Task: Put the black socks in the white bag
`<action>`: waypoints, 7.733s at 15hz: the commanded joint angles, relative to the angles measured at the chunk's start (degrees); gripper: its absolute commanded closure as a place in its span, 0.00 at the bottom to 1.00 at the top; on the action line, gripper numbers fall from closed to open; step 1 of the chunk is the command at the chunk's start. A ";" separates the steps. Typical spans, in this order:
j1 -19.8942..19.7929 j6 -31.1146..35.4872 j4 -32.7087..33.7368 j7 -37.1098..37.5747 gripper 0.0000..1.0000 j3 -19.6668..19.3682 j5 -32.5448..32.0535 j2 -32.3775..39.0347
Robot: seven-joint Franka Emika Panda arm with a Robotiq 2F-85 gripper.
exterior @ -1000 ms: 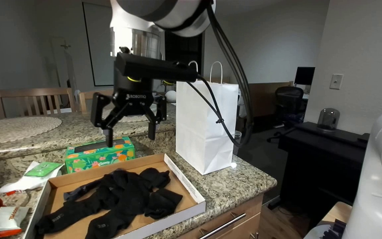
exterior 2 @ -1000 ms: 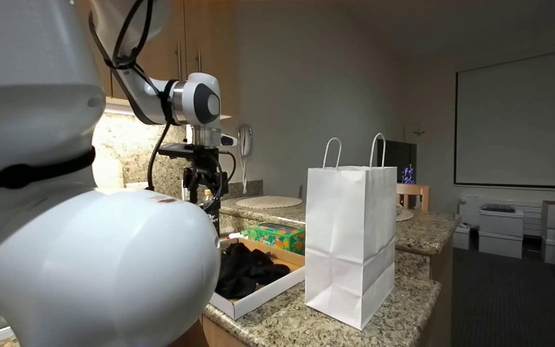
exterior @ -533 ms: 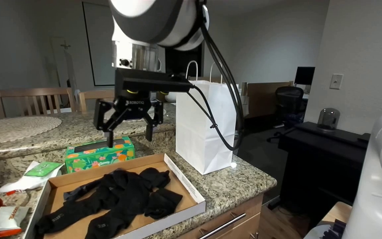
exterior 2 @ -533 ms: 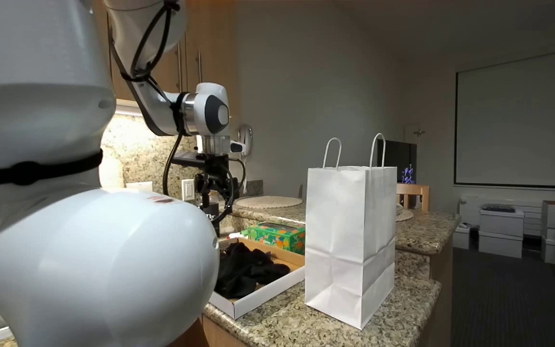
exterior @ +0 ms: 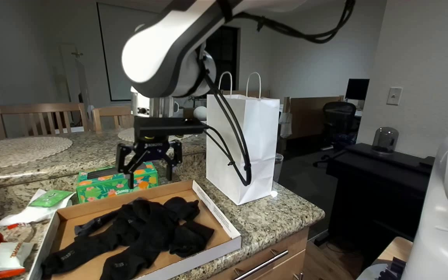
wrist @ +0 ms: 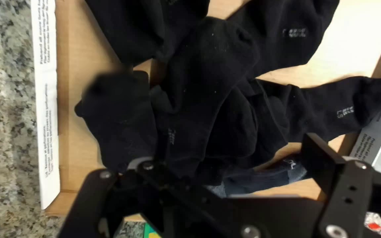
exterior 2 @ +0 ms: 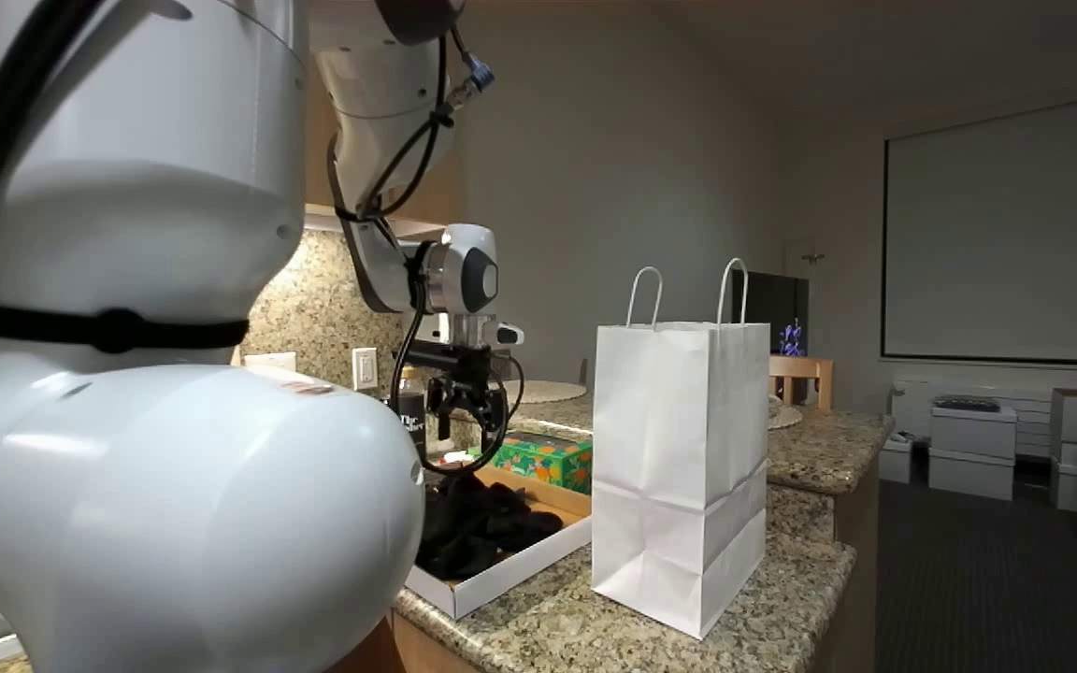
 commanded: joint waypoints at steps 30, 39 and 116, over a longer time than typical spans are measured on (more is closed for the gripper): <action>8.45 -19.70 15.62 -3.59 0.89 -4.62 1.53 3.33; 3.22 -45.28 32.19 -15.84 0.90 -5.28 -6.02 -10.26; 12.33 -9.21 25.10 4.12 0.00 -5.14 -1.35 20.87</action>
